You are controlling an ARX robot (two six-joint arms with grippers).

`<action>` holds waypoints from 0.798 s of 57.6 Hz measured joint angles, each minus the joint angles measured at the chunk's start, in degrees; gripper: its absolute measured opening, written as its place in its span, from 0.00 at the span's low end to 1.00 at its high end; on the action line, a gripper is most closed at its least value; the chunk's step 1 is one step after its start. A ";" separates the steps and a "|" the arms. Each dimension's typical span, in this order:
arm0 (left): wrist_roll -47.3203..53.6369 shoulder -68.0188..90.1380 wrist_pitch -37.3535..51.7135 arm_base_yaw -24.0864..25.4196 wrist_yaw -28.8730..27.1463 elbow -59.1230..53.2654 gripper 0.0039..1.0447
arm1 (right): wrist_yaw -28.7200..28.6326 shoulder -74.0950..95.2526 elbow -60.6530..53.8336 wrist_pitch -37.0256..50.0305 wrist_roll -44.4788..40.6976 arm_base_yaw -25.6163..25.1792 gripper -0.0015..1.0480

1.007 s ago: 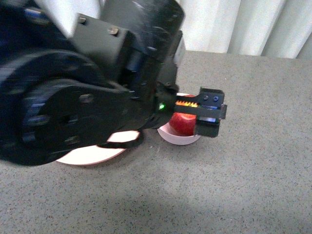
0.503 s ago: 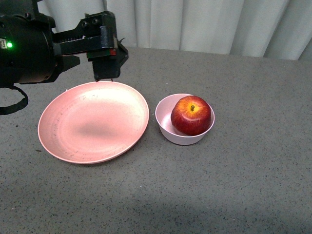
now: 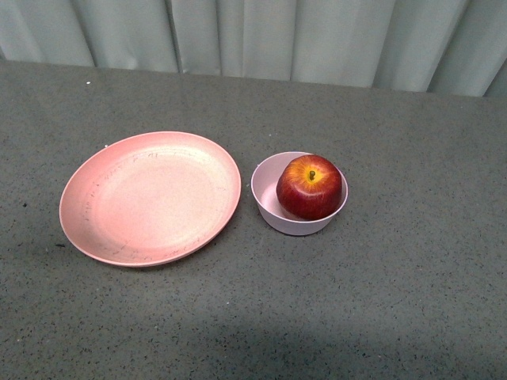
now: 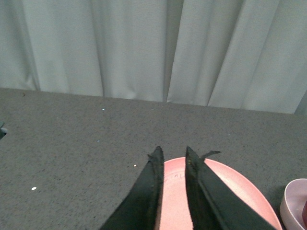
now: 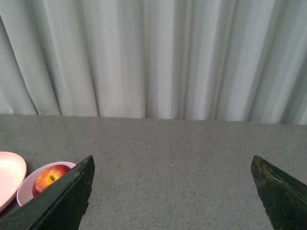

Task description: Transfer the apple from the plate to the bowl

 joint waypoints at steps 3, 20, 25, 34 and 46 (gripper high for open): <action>0.04 -2.71 -1.31 0.68 0.52 -1.33 0.04 | 0.02 0.00 0.00 0.00 0.02 0.00 0.91; 0.42 -22.18 -16.33 3.52 3.34 -5.27 0.03 | 0.02 0.00 0.00 0.00 0.02 0.00 0.91; 0.48 -26.16 -19.28 6.25 7.26 -6.34 0.03 | 0.02 0.00 0.00 0.00 0.02 0.00 0.91; 0.48 -32.81 -24.48 8.09 7.74 -7.85 0.03 | 0.02 0.00 0.00 0.00 0.02 0.00 0.91; 0.48 -43.52 -33.62 8.13 7.89 -8.85 0.03 | 0.02 0.00 0.00 0.00 0.02 0.00 0.91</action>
